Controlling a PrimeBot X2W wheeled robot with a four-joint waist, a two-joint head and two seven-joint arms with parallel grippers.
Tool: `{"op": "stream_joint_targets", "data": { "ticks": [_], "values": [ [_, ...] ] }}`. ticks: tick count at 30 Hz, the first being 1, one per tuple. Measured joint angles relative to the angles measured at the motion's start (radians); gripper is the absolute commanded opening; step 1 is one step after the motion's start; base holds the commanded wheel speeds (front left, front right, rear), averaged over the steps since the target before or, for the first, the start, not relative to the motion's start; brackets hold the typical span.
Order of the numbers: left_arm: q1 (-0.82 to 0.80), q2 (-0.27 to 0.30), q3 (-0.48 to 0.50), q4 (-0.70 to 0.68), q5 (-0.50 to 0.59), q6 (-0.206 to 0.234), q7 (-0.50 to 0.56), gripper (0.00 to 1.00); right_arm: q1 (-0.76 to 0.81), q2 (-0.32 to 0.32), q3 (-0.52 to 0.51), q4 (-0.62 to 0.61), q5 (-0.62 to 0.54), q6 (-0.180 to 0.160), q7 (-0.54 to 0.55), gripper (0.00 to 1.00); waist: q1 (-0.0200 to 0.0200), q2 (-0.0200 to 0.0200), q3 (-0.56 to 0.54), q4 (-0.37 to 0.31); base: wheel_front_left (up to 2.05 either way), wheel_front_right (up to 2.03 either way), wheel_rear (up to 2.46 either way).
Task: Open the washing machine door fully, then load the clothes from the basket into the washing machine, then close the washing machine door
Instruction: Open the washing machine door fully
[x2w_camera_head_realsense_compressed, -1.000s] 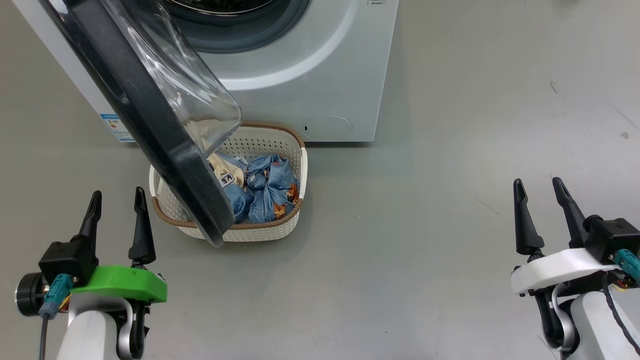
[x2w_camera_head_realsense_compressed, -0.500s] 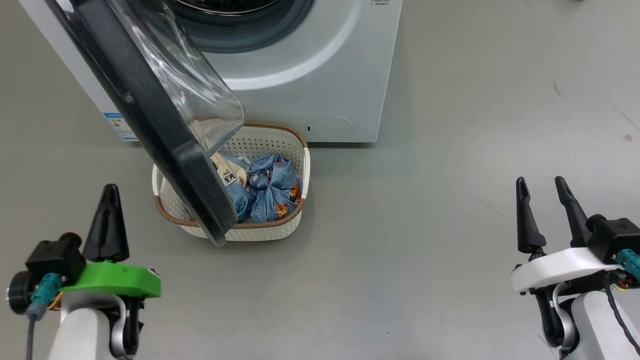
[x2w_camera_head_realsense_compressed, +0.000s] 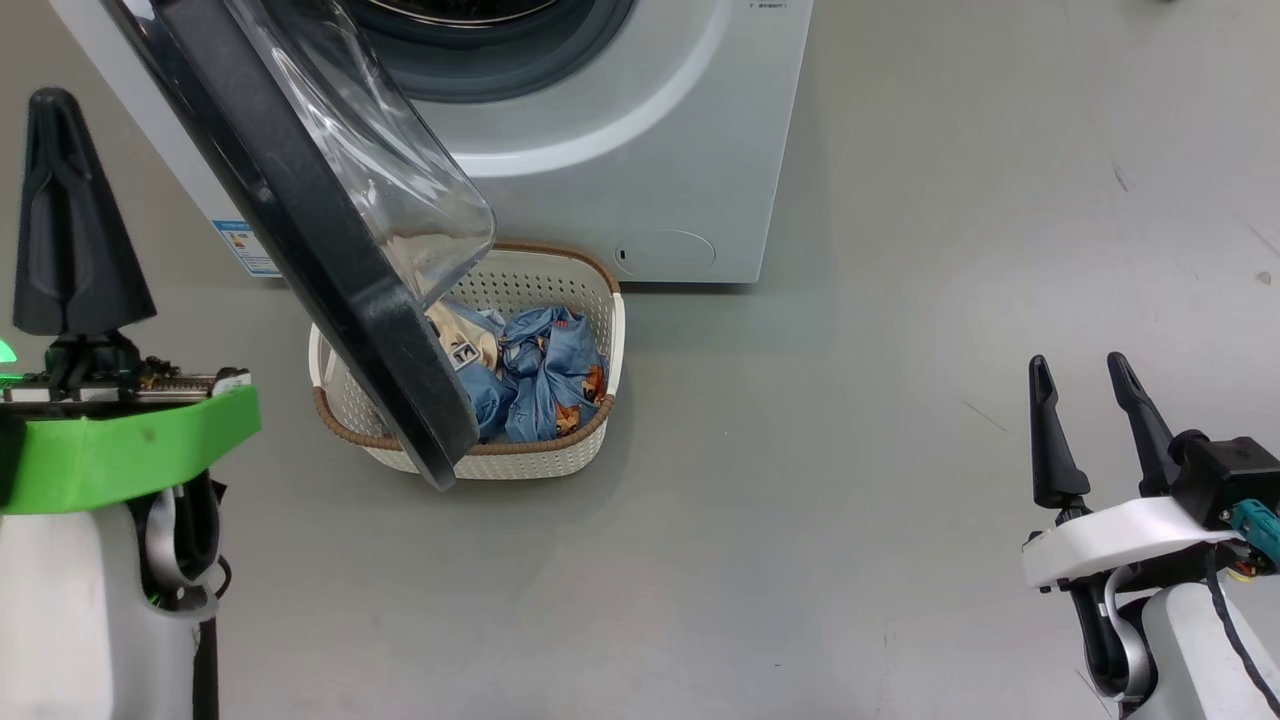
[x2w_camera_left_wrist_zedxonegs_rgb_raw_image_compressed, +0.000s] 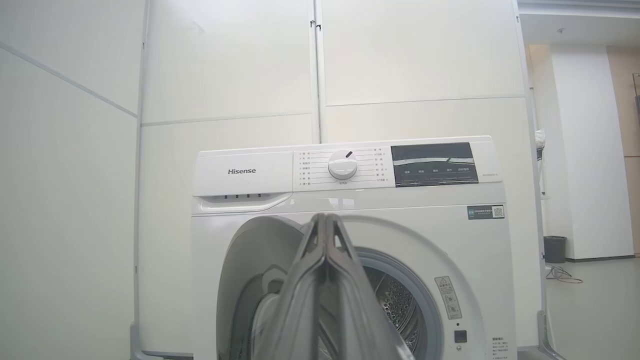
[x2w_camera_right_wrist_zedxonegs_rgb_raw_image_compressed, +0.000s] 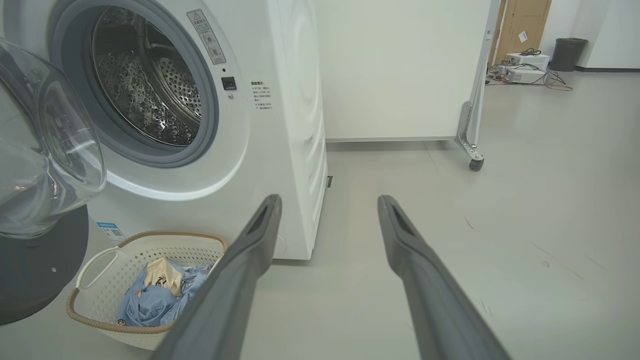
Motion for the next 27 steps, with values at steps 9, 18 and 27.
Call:
{"op": "stream_joint_targets", "data": {
  "ticks": [9,18,27],
  "values": [
    [-0.037,0.023,-0.151,-0.135,0.008,0.0,0.0,0.0,0.0,0.011,0.0,0.007,-0.01,0.016,0.0,1.0,0.0,0.0,-0.001,-0.001,0.0,0.0,0.0],
    [-0.042,0.043,-0.321,-0.168,0.003,0.0,-0.003,0.0,0.0,0.022,0.004,0.019,-0.023,0.034,0.0,1.0,0.0,0.0,0.0,-0.004,0.0,0.0,0.0],
    [0.01,0.055,-0.495,-0.132,-0.024,0.0,-0.002,0.0,0.0,0.028,0.006,0.031,-0.027,0.05,0.0,1.0,0.0,0.0,0.007,-0.011,0.0,0.0,0.0]
  ]
}}
